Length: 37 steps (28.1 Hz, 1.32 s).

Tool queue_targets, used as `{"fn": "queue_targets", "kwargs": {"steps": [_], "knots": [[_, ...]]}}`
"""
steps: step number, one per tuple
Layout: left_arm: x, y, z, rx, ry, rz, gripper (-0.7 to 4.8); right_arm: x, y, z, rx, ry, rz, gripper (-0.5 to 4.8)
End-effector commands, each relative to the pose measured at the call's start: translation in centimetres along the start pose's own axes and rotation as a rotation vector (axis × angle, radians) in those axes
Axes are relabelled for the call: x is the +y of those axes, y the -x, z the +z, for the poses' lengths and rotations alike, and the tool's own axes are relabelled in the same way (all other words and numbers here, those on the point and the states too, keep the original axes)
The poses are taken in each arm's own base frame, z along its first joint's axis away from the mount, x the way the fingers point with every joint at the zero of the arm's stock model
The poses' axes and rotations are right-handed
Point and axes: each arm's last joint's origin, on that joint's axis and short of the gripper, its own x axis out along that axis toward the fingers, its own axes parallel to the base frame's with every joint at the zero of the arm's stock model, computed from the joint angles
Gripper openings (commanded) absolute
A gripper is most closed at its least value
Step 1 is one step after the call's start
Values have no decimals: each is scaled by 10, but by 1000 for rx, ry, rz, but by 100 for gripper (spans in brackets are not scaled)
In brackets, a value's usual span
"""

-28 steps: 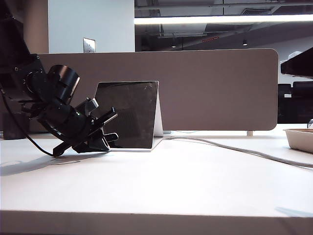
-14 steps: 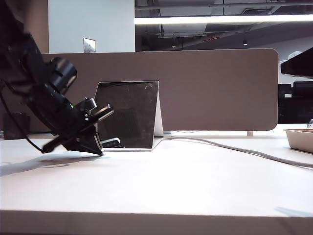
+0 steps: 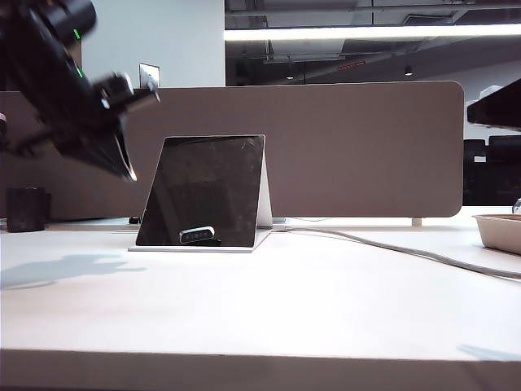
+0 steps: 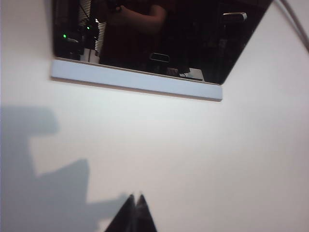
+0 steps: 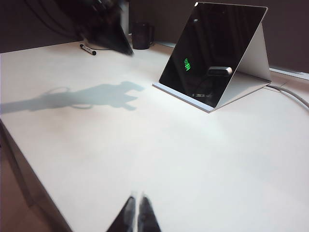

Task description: Push the base of the mirror on the table to move it forward for a short distance.

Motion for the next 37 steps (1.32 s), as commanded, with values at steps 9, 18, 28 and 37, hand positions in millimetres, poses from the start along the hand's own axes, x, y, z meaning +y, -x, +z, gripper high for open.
{"fn": "queue_targets", "kwargs": {"steps": [9,18,28,37], "knots": [[-20,124,-8,-197,-66,8,-2,0,0,2,-18,2,-1,22],[-9,174,-69,-358,-65,-8,-2,0,0,2,-18,2,-1,22],[18,172,-140,-550,-101,-29,-2,0,0,2,-18,2,0,22],[51,150,-183,-722,-83,116,-2,0,0,2,-18,2,-1,22]]}}
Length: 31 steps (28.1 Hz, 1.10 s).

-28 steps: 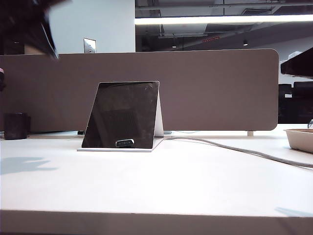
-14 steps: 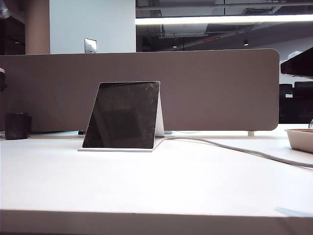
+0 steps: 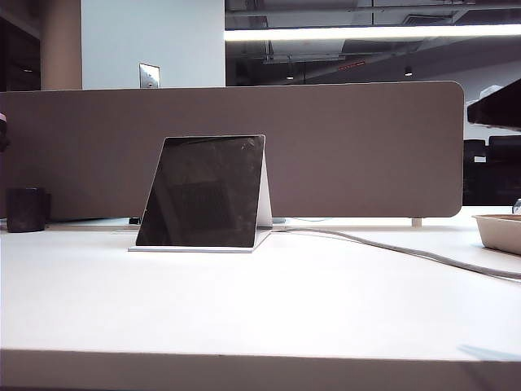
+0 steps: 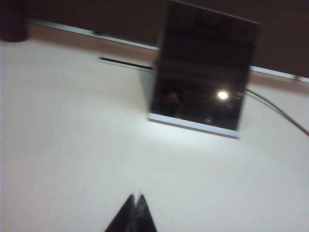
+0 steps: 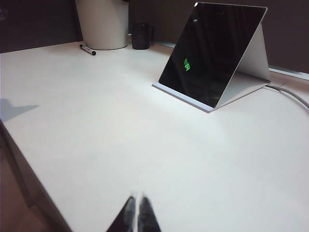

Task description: Push the base of the mirror on the table to move it forward for a short distance.

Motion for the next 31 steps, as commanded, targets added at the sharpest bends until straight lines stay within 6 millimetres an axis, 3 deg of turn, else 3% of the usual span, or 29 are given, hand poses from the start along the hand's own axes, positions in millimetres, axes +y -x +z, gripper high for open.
{"fn": "queue_targets", "kwargs": {"steps": [1,7,18,31], "knots": [[6,3,-8,-82,-4,27,-2,0,0,2,-18,2,-1,22],[8,7,-22,-122,-67,-22,-2,0,0,2,-18,2,-1,22],[4,5,-31,-108,-393,-71,-2,0,0,2,-18,2,-1,22],[9,-2,-46,-62,-298,-22,-2,0,0,2,-18,2,-1,22]]}}
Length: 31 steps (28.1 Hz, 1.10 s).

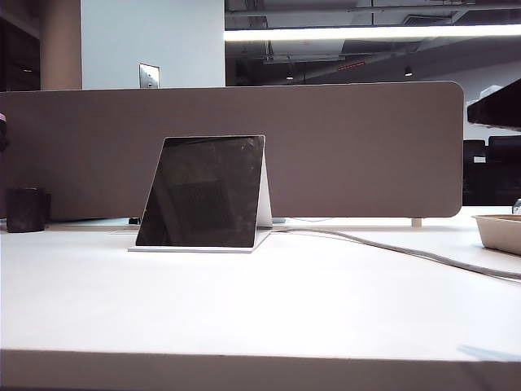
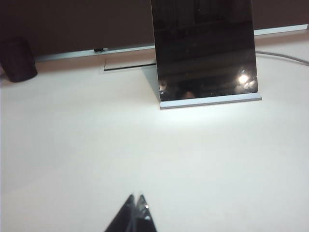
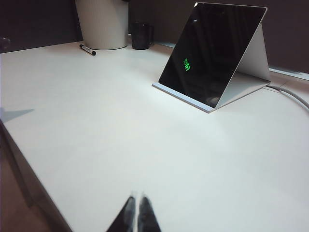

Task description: Push the base of the mirror on the table to move it forward for a short distance.

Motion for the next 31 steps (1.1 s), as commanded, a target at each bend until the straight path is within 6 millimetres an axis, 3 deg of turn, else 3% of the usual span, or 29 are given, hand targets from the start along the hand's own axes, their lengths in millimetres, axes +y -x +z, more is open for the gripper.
{"fn": "queue_targets", "kwargs": {"steps": [1,14,31], "knots": [[0,-1,0,-14,25,0,-2,0,0,2,-17,2,-1,22],[-2,-12,-24,-30,136,-12,-2,0,0,2,-17,2,-1,22],[-2,-12,-21,-64,127,-5,-2,0,0,2,-17,2,-1,22]]}}
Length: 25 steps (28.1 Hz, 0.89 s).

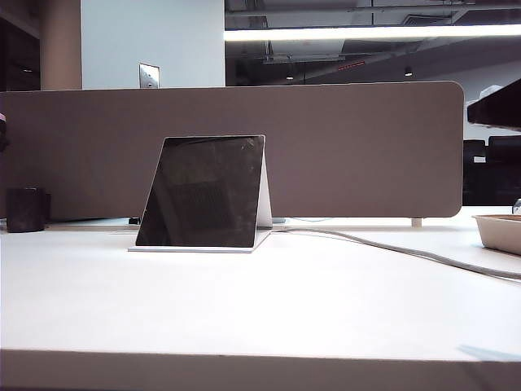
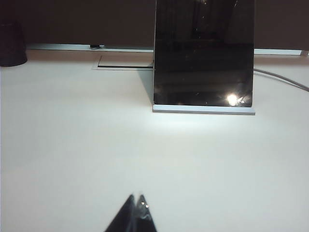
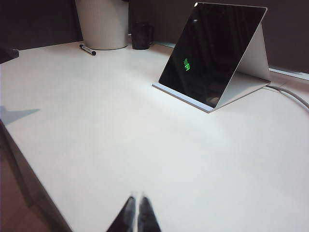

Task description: Push the base of the mirror on the table to move it forward for a short distance.

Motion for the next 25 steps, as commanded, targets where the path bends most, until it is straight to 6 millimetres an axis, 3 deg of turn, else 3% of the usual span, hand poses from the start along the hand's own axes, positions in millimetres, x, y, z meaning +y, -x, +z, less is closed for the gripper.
{"fn": "queue_targets", "kwargs": {"steps": [1,25], "knots": [[0,0,2,-19,-5,1,-2,0,0,2,-17,2,-1,22],[0,0,5,-45,-27,0,-2,0,0,2,-17,2,-1,22]]}}
